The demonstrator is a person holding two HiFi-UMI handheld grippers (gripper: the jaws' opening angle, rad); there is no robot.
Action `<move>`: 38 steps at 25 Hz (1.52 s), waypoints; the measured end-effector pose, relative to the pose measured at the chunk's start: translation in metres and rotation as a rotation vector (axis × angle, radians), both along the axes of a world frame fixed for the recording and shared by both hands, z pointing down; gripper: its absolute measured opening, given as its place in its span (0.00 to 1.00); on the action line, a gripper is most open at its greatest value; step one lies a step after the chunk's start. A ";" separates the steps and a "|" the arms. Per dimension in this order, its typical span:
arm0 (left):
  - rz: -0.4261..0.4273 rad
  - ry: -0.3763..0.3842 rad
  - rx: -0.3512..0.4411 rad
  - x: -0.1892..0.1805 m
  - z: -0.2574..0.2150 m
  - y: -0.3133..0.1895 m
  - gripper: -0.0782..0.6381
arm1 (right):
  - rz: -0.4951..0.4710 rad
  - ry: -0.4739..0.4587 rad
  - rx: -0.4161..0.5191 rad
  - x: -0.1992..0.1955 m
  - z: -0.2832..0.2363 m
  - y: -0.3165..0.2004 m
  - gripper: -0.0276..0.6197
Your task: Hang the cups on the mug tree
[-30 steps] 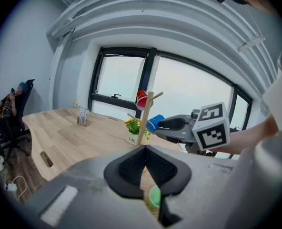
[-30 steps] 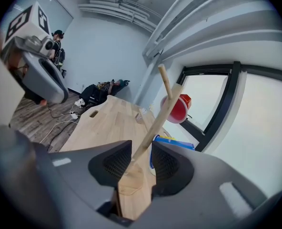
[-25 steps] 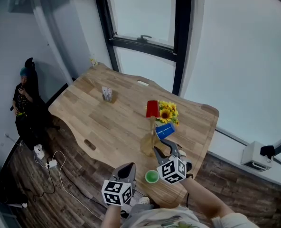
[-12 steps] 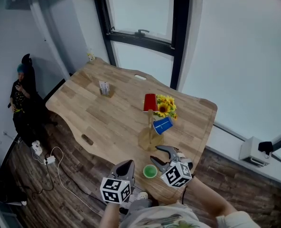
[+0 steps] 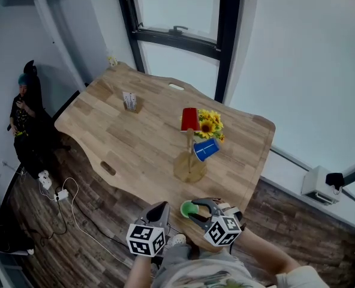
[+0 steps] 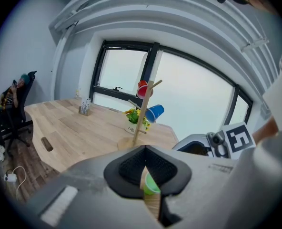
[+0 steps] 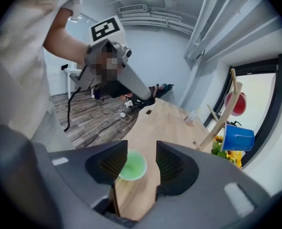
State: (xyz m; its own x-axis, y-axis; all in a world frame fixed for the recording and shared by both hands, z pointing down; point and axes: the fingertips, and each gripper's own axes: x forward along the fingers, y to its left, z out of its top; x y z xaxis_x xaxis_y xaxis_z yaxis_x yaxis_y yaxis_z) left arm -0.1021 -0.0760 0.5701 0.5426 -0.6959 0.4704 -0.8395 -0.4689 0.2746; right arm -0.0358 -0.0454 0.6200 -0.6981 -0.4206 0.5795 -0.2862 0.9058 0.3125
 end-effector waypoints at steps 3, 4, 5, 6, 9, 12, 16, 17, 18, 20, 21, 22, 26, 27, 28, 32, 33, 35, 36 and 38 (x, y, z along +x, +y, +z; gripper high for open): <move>-0.007 -0.002 -0.012 -0.003 0.006 0.004 0.11 | -0.039 0.033 -0.047 -0.002 0.019 0.022 0.34; -0.010 -0.002 -0.016 -0.004 0.007 0.006 0.11 | -0.047 0.050 -0.059 -0.002 0.026 0.028 0.34; -0.011 -0.001 -0.018 -0.005 0.008 0.007 0.11 | -0.053 0.076 -0.065 -0.001 0.033 0.033 0.34; -0.013 -0.002 -0.021 -0.005 0.010 0.009 0.11 | -0.056 0.109 -0.065 0.000 0.040 0.037 0.33; -0.018 -0.004 -0.029 -0.007 0.013 0.011 0.11 | -0.060 0.211 -0.040 0.005 0.059 0.041 0.32; -0.026 -0.006 -0.037 -0.008 0.016 0.013 0.11 | -0.058 0.262 -0.020 0.007 0.071 0.041 0.30; -0.031 -0.008 -0.050 -0.009 0.021 0.017 0.11 | -0.051 0.309 0.012 0.006 0.081 0.040 0.27; -0.030 -0.009 -0.055 -0.009 0.023 0.019 0.11 | -0.050 0.322 0.027 0.006 0.082 0.039 0.26; -0.029 -0.011 -0.061 -0.009 0.025 0.020 0.11 | -0.051 0.334 0.042 0.005 0.082 0.038 0.26; -0.026 -0.013 -0.071 -0.008 0.029 0.024 0.11 | -0.054 0.357 0.072 0.003 0.084 0.036 0.25; -0.027 -0.013 -0.075 -0.007 0.030 0.025 0.11 | -0.057 0.367 0.087 0.001 0.084 0.034 0.24; -0.027 -0.012 -0.077 -0.007 0.031 0.026 0.11 | -0.059 0.374 0.103 0.000 0.083 0.033 0.24; -0.027 -0.013 -0.083 -0.006 0.033 0.029 0.11 | -0.073 0.395 0.147 -0.004 0.080 0.030 0.24; -0.028 -0.012 -0.085 -0.006 0.034 0.029 0.11 | -0.076 0.401 0.147 -0.005 0.081 0.030 0.23; -0.029 -0.012 -0.086 -0.006 0.034 0.029 0.11 | -0.077 0.406 0.147 -0.005 0.083 0.030 0.23; -0.031 -0.018 -0.090 -0.007 0.036 0.030 0.11 | -0.085 0.420 0.156 -0.007 0.086 0.027 0.19; -0.032 -0.019 -0.091 -0.008 0.037 0.031 0.11 | -0.089 0.420 0.160 -0.008 0.085 0.027 0.17; -0.037 -0.020 -0.093 -0.010 0.038 0.031 0.11 | -0.094 0.418 0.165 -0.010 0.085 0.026 0.10; -0.039 -0.020 -0.093 -0.011 0.039 0.031 0.11 | -0.093 0.415 0.166 -0.010 0.084 0.025 0.08; -0.043 -0.021 -0.095 -0.013 0.039 0.031 0.11 | -0.088 0.402 0.163 -0.011 0.081 0.022 0.08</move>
State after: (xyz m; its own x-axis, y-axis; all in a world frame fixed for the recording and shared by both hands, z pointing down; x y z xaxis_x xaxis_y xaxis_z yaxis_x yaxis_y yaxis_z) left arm -0.1153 -0.0450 0.6091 0.5025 -0.6699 0.5466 -0.8643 -0.4047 0.2986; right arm -0.0472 -0.0234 0.7006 -0.4677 -0.4784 0.7432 -0.0367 0.8506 0.5245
